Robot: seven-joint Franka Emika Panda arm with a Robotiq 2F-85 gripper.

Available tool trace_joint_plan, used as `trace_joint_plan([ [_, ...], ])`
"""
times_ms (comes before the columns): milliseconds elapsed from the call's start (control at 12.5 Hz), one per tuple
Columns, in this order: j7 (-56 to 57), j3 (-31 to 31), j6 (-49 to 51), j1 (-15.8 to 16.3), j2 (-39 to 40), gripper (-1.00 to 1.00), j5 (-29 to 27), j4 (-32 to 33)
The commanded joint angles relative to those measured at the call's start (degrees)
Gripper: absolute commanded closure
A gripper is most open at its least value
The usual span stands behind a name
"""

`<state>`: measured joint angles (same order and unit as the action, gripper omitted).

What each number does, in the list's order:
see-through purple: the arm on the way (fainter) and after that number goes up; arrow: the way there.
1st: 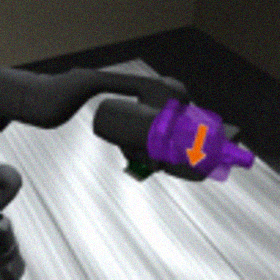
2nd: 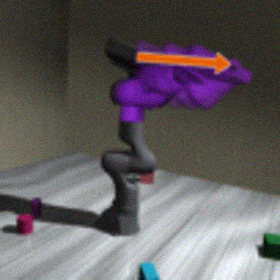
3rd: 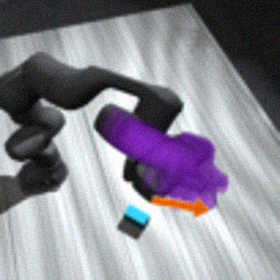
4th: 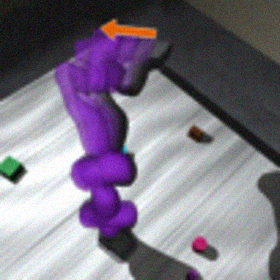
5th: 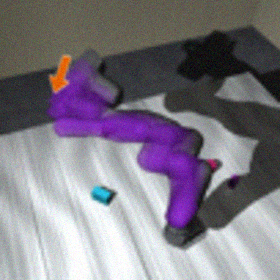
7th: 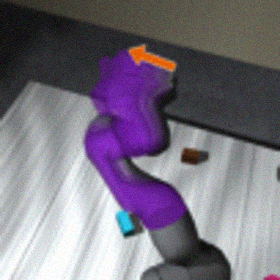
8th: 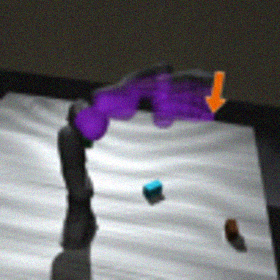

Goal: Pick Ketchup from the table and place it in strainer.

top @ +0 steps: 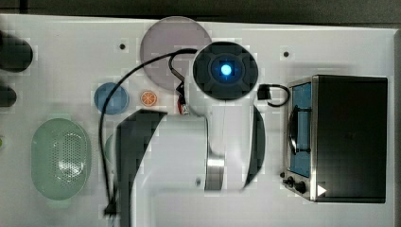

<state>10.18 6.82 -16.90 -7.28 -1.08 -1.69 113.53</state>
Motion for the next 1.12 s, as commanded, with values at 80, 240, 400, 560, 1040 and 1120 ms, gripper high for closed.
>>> trace_joint_plan([
  [80,17.2,1.7,-5.3,-0.1,2.2,-1.00,-0.1,3.0],
  [240,24.5,2.0,-10.9,0.0,4.3,-1.00,-0.1,5.7],
  [400,30.8,2.3,-16.3,0.0,6.5,-1.00,-0.1,8.3],
  [560,36.0,2.7,-21.1,0.0,9.2,-1.00,-0.1,10.7],
  [1040,44.7,3.4,-35.3,0.2,17.4,-1.00,0.2,15.5],
  [1120,44.6,3.3,-36.4,0.2,18.6,-1.00,0.6,16.5],
])
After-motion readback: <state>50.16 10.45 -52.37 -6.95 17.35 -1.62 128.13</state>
